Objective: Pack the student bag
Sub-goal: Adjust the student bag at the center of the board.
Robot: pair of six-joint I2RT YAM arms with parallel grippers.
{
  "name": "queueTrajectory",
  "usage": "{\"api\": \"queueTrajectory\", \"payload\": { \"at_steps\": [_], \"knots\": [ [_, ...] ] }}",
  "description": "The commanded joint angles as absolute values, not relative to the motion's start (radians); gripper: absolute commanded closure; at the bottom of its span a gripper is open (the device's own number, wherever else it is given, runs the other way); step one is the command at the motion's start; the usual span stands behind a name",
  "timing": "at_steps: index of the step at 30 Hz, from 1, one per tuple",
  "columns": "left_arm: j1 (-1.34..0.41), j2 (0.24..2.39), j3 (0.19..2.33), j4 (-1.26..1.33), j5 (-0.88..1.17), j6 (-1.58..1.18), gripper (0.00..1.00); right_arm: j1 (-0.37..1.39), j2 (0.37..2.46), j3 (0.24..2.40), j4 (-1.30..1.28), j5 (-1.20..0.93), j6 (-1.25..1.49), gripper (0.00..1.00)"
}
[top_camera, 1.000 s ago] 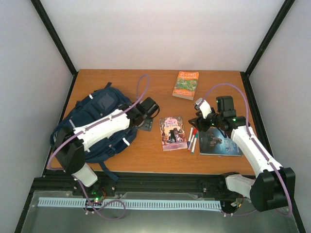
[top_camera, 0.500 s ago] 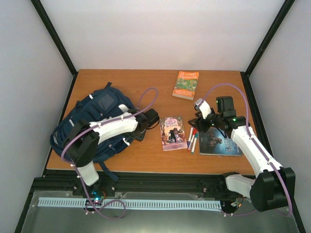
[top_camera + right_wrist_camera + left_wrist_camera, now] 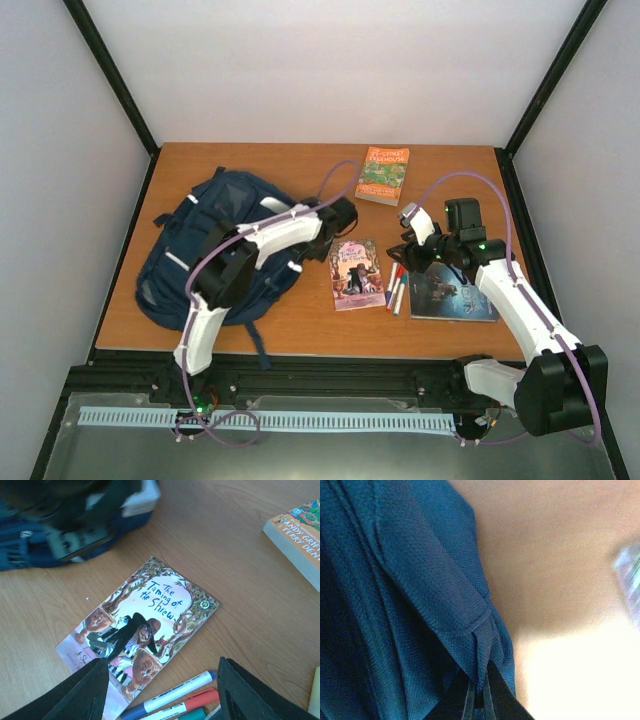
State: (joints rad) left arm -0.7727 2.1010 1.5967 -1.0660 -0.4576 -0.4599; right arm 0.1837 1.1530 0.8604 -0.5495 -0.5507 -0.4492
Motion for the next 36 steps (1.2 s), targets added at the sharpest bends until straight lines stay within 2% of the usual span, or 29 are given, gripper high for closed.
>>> {"api": "queueTrajectory", "payload": {
  "at_steps": [1,4,5,6,7,9,10,11,15,20,23,28,30,36],
  "knots": [
    [-0.693,2.255,1.968,-1.055,-0.411,-0.413,0.99,0.175,1.152,0.870,-0.548,-0.558,-0.461,0.40],
    [-0.624,2.379,2.262,-1.091,-0.300,-0.399,0.99,0.173,1.154,0.870,-0.549,-0.561,-0.461,0.40],
    [-0.600,2.410,2.336,-1.099,-0.242,-0.393,0.97,0.173,1.153,0.870,-0.550,-0.563,-0.458,0.40],
    [-0.578,2.435,2.412,-1.112,-0.191,-0.390,0.91,0.173,1.154,0.870,-0.549,-0.566,-0.459,0.40],
    [-0.559,2.450,2.475,-1.126,-0.149,-0.391,0.76,0.172,1.154,0.870,-0.551,-0.569,-0.458,0.40],
    [-0.528,2.432,2.508,-1.133,-0.094,-0.388,0.30,0.172,1.154,0.871,-0.553,-0.570,-0.457,0.40],
    [-0.518,2.399,2.470,-1.125,-0.091,-0.388,0.20,0.171,1.154,0.870,-0.553,-0.569,-0.458,0.40],
    [-0.510,2.350,2.410,-1.106,-0.102,-0.388,0.15,0.170,1.151,0.870,-0.553,-0.571,-0.459,0.40],
    [-0.452,2.067,2.024,-0.952,-0.099,-0.441,0.02,0.170,1.160,0.870,-0.554,-0.578,-0.466,0.40],
    [-0.284,1.826,1.633,-0.826,-0.013,-0.546,0.00,0.170,1.171,0.867,-0.555,-0.622,-0.453,0.39],
    [-0.172,1.746,1.487,-0.803,-0.005,-0.583,0.00,0.176,1.200,0.871,-0.536,-0.631,-0.414,0.39],
    [-0.004,1.664,1.304,-0.793,0.038,-0.666,0.00,0.230,1.318,0.943,-0.552,-0.618,-0.348,0.39],
    [0.052,1.639,1.254,-0.778,0.046,-0.691,0.00,0.305,1.365,0.978,-0.549,-0.597,-0.322,0.39],
    [0.125,1.672,1.204,-0.807,0.066,-0.711,0.00,0.459,1.548,1.090,-0.499,-0.573,-0.250,0.37]
  ]
}}
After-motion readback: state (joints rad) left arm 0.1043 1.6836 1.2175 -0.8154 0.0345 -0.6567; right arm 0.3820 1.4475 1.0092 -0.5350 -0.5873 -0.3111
